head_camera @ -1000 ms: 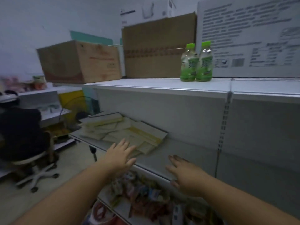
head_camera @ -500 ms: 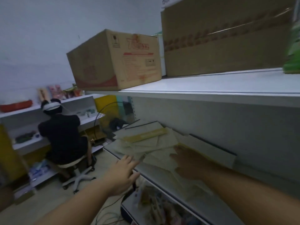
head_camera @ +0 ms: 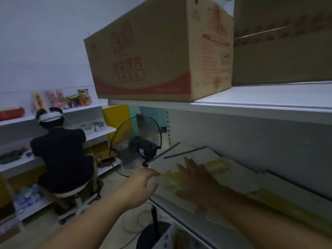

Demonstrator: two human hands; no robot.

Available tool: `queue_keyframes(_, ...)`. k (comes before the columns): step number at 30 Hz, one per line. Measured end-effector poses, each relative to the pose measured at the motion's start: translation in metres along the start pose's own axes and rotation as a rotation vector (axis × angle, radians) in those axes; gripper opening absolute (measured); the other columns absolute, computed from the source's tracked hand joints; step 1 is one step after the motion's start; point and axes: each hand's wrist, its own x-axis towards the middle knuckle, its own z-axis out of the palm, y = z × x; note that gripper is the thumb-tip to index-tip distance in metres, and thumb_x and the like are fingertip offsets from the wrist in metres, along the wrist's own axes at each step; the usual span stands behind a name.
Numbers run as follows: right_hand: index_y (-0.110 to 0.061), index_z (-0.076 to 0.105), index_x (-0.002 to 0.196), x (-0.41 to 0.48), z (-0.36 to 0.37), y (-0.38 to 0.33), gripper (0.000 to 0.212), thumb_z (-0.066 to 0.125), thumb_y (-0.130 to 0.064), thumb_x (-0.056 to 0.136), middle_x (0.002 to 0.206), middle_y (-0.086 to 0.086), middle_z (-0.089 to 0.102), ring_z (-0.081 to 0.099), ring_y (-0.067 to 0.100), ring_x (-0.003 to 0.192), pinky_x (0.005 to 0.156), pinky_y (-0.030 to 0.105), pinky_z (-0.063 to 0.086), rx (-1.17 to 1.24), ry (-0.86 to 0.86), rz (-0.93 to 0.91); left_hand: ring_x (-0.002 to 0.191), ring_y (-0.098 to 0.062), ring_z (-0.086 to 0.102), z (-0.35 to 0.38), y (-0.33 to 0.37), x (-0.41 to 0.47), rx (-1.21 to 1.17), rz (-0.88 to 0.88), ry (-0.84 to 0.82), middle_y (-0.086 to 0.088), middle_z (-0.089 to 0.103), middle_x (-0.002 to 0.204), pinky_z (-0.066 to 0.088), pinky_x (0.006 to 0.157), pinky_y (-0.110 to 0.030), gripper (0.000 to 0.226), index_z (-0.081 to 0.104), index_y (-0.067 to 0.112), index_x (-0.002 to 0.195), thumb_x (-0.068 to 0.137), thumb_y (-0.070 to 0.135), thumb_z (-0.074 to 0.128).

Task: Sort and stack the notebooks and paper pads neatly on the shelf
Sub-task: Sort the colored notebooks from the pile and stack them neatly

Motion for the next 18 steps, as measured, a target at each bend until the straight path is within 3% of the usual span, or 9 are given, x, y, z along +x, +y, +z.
queue_keyframes(3,-0.023,-0.004,0.151,0.022,0.016,-0.012,0.087,0.044,-0.060,0.089,0.158,0.003,-0.014,-0.013,0.021,0.146,0.118,0.047,-0.004,0.039,-0.038,0.145,0.119,-0.006,0.050,-0.006,-0.026,0.031,-0.253,0.059,-0.028,0.009,0.055,0.132,0.038,0.095,-0.017,0.031,0.057,0.026,0.126,0.096,0.030,0.048)
queue_keyframes(6,-0.027,0.010,0.151,0.019,0.022,-0.021,0.073,0.050,-0.044,0.092,0.159,-0.006,-0.005,-0.005,0.011,0.145,0.119,0.039,-0.004,0.142,0.027,0.241,0.102,-0.008,0.064,-0.014,-0.047,0.054,-0.684,0.006,-0.143,0.005,0.070,0.108,0.046,0.084,-0.014,0.018,0.068,0.021,0.105,0.089,0.024,0.061)
queue_keyframes(8,-0.029,0.019,0.148,0.011,0.023,-0.021,0.068,0.054,-0.040,0.092,0.154,-0.017,0.002,-0.002,0.002,0.143,0.119,0.032,-0.006,0.271,0.067,0.296,0.093,-0.013,0.070,-0.020,-0.060,0.068,-0.934,-0.074,-0.276,-0.001,0.075,0.097,0.051,0.084,-0.021,0.018,0.067,0.018,0.103,0.086,0.023,0.063)
queue_keyframes(10,-0.035,0.027,0.144,0.001,0.026,-0.020,0.059,0.054,-0.040,0.092,0.142,-0.029,0.006,0.000,-0.003,0.141,0.118,0.032,-0.008,0.355,0.116,0.360,0.092,-0.020,0.071,-0.026,-0.071,0.086,-1.132,-0.117,-0.340,-0.009,0.074,0.098,0.053,0.085,-0.031,0.022,0.063,0.013,0.108,0.088,0.021,0.059)
queue_keyframes(13,-0.045,0.033,0.134,-0.014,0.027,-0.020,0.044,0.050,-0.029,0.096,0.138,-0.029,0.008,0.003,-0.002,0.139,0.120,0.040,-0.001,0.387,0.273,0.482,0.096,-0.028,0.068,-0.035,-0.077,0.109,-1.433,-0.171,-0.363,-0.018,0.071,0.102,0.051,0.083,-0.037,0.024,0.059,0.006,0.110,0.097,0.016,0.041)
queue_keyframes(16,-0.033,0.041,0.135,-0.030,0.022,-0.019,0.046,0.057,-0.021,0.093,0.150,-0.014,0.022,0.015,0.003,0.141,0.113,0.015,0.011,0.490,0.281,0.533,0.096,-0.030,0.066,-0.041,-0.074,0.119,-1.489,-0.175,-0.442,-0.021,0.068,0.105,0.054,0.079,-0.036,0.026,0.059,0.003,0.108,0.098,0.013,0.036)
queue_keyframes(18,-0.025,0.047,0.136,-0.037,0.017,-0.015,0.057,0.069,-0.031,0.083,0.149,-0.012,0.029,0.021,0.003,0.139,0.106,0.009,0.015,0.492,0.186,0.548,0.095,-0.030,0.067,-0.036,-0.072,0.121,-1.434,-0.168,-0.492,-0.023,0.068,0.106,0.057,0.075,-0.035,0.027,0.059,0.004,0.109,0.098,0.014,0.037)
